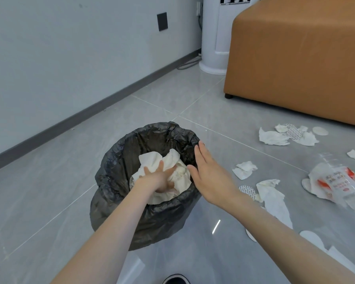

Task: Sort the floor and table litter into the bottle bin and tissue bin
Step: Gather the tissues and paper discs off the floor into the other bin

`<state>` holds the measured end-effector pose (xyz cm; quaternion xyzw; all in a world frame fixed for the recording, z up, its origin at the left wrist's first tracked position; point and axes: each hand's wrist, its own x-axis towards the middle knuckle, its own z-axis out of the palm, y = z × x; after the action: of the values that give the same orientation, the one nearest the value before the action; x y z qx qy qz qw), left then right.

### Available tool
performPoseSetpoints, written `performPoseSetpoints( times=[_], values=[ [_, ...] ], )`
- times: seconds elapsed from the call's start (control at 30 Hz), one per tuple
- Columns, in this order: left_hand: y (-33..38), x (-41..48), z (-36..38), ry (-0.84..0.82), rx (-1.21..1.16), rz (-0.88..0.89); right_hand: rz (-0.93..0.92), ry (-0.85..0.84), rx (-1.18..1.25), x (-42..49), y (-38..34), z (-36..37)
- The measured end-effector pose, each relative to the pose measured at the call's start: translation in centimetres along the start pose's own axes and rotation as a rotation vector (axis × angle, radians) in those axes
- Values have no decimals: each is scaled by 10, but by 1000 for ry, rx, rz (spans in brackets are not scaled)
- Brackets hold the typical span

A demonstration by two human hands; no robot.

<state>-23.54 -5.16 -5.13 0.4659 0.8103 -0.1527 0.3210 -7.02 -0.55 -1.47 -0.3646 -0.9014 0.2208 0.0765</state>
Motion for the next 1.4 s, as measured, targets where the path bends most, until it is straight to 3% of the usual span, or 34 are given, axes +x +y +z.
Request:
performPoseSetpoints(
  times=[0.17, 0.3, 0.4, 0.47, 0.63, 0.83, 1.0, 1.23, 1.4],
  values=[
    [16, -28, -14, 305, -190, 6, 13, 116, 288, -15, 23, -10],
    [45, -62, -32, 632, -332, 46, 134, 242, 342, -39, 53, -21],
    [74, -83, -47, 915, -406, 211, 257, 277, 362, -60, 83, -28],
    [96, -91, -53, 979, -455, 319, 330, 299, 368, -77, 103, -35],
    [161, -86, -39, 915, -485, 490, 548, 163, 245, -136, 160, -37],
    [234, -38, 39, 548, -366, 588, 830, -76, 149, -204, 226, -14],
    [250, -9, 110, 238, -258, 540, 821, -102, 126, -223, 248, 8],
    [239, 6, 153, 205, -220, 371, 919, -17, -17, -217, 251, 33],
    [239, 10, 162, 315, -279, 399, 928, 107, 254, -218, 253, 44]
  ],
)
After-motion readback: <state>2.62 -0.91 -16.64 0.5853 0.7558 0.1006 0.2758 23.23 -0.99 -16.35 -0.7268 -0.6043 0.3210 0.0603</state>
